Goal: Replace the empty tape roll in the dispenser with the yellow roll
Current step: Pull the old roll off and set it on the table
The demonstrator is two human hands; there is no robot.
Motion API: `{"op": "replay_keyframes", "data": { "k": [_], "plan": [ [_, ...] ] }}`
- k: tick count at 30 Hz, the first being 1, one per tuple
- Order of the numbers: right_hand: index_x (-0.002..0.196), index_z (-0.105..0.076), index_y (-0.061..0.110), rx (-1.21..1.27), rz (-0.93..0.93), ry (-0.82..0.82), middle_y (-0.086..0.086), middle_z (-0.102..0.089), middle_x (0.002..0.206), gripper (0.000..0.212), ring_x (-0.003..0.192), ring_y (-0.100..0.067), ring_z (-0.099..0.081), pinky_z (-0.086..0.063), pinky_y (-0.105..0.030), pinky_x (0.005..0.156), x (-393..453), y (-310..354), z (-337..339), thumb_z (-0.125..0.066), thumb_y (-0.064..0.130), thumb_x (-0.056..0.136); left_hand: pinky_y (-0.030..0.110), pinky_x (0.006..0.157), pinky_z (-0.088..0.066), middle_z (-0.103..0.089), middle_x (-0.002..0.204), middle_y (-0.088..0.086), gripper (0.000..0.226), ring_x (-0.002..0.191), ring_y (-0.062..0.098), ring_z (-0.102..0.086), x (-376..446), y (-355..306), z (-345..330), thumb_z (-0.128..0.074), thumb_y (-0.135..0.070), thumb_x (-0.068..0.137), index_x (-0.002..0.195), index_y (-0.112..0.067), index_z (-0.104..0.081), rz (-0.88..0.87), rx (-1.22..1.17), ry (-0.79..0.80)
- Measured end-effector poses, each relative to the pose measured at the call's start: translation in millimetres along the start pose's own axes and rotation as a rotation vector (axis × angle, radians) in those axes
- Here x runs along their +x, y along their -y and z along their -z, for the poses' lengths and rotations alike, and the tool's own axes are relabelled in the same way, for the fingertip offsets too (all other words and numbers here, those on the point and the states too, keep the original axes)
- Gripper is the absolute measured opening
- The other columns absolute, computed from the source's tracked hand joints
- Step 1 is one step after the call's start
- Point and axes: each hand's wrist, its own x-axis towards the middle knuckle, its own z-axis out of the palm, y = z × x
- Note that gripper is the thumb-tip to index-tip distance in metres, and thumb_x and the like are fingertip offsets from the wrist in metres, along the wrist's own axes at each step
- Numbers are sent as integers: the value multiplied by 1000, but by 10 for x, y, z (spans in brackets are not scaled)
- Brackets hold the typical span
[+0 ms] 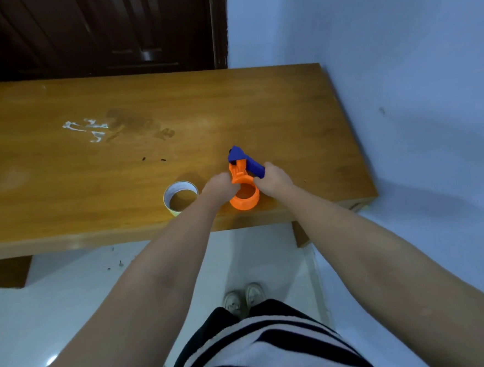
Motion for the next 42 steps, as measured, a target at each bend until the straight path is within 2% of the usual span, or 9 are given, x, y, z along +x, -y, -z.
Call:
{"op": "replay_keyframes", "data": {
  "k": [7, 11, 16, 21, 24, 28, 34, 37, 42],
  "plan": [
    [117, -48, 6, 1, 46, 11, -13, -61, 112, 33, 100, -31, -61, -41, -33, 68, -60, 9, -90, -56, 21, 89, 32, 68, -38, -50, 76, 4, 20, 81, 23, -50, 13, 51, -66, -45, -13, 93, 73, -13, -43, 22, 28, 22],
    [117, -48, 4, 5, 44, 39, -15, -61, 112, 32, 86, -26, -53, -39, -32, 68, -60, 20, -125, -56, 16, 89, 32, 67, -39, -53, 88, 10, 13, 80, 24, -50, 25, 63, -98, -42, -11, 94, 91, -6, -54, 33, 15, 14],
    [118, -48, 7, -5, 3, 64, -9, -53, 100, 30, 85, -23, -51, -40, -31, 70, -40, 18, -194, -55, 14, 90, 30, 61, -42, -48, 69, 3, 16, 77, 24, -54, 50, 58, -129, -41, -8, 95, 80, -10, -47, 45, -11, 0],
    [97, -44, 12, 35, 15, 58, -8, -52, 95, 15, 83, -24, -51, -40, -31, 69, -6, 28, -205, -56, 11, 87, 34, 69, -51, -57, 85, 12, 10, 77, 27, -58, 86, 65, -104, -40, -6, 94, 92, -7, -50, 51, -8, -13],
    [94, -42, 13, 52, 23, 46, -8, -51, 94, 15, 82, -24, -50, -39, -32, 68, 11, 33, -172, -55, 10, 87, 37, 72, -55, -62, 88, 14, 12, 75, 28, -62, 122, 60, -68, -41, -7, 94, 95, -6, -53, 39, -18, -17],
    [98, -46, 12, 87, 22, 16, -8, -52, 94, 14, 82, -25, -51, -39, -32, 68, 29, 44, -100, -54, 8, 87, 34, 67, -51, -59, 85, 11, 10, 75, 27, -60, 174, -5, 6, -44, -8, 94, 94, -6, -54, 3, -21, -28],
    [102, -48, 10, 103, 17, -17, -7, -52, 94, 16, 84, -25, -52, -42, -32, 70, 61, 23, 19, -55, 10, 87, 40, 75, -57, -63, 88, 13, 15, 81, 30, -65, 268, -84, 41, -46, -13, 94, 98, -6, -59, -27, -62, -25],
    [104, -50, 9, 121, -1, -36, -8, -54, 95, 19, 84, -26, -53, -45, -35, 72, 78, -14, 69, -55, 9, 86, 40, 73, -56, -63, 85, 14, 14, 73, 29, -62, 307, -146, 43, -46, -13, 94, 91, -6, -57, -55, -59, -17],
    [112, -53, 6, 157, -24, -53, -8, -54, 95, 26, 87, -27, -56, -43, -33, 71, 146, -112, 211, -55, 9, 86, 43, 77, -59, -63, 88, 14, 12, 74, 30, -65, 376, -314, 27, -45, -16, 97, 98, -8, -54, -83, -61, -13]
  ]
}}
